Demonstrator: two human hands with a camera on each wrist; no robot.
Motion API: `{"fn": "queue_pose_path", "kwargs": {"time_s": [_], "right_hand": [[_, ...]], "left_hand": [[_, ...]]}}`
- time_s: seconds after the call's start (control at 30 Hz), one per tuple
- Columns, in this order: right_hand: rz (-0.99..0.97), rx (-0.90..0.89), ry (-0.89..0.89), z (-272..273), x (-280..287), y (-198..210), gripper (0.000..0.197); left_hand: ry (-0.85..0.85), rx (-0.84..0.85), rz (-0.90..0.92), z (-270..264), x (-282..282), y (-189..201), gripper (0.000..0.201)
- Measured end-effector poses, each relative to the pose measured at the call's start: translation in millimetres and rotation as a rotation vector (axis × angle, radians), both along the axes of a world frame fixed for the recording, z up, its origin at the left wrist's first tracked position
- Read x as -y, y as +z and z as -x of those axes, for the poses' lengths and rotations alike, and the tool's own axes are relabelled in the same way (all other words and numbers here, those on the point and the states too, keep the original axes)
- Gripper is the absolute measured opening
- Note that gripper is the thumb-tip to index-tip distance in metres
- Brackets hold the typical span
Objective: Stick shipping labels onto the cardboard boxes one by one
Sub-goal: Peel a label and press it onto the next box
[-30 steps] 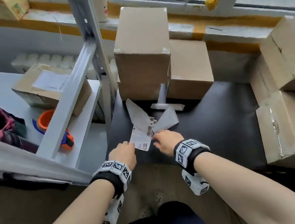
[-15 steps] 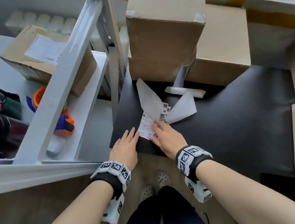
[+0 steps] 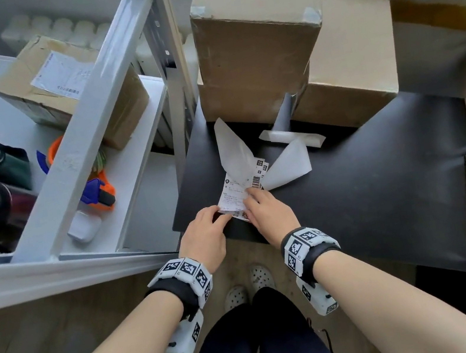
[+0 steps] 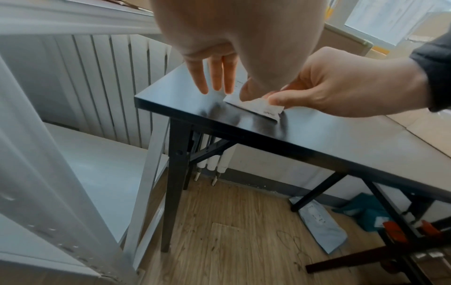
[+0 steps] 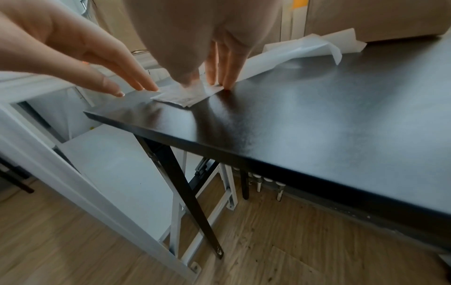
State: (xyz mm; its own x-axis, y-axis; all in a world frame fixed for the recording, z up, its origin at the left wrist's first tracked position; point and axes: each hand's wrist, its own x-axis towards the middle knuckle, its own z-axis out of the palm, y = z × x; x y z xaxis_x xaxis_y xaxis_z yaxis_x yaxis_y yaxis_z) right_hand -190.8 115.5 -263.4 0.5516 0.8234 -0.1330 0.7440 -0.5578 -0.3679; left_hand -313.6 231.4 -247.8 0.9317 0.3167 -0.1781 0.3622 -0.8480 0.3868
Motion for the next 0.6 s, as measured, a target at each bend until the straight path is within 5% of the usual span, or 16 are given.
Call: {"fn": "queue_pose_path", "kwargs": {"time_s": [0.13,0.27,0.6], "right_hand": [[-0.028,0.023,-0.043,-3,2,15,0.012],[-0.068,-0.075,-0.172,-11,1,47,0.026],[-0.213,-0.254,-0.345,-58,9,109,0.024]], "left_hand": [[0.113,-0.040,0.048,-7,0,16,0.034],[0.121,-0.142,0.191,-24,0,36,0.038],[0.241,0.007,0.509,-90,5,91,0.050]]}}
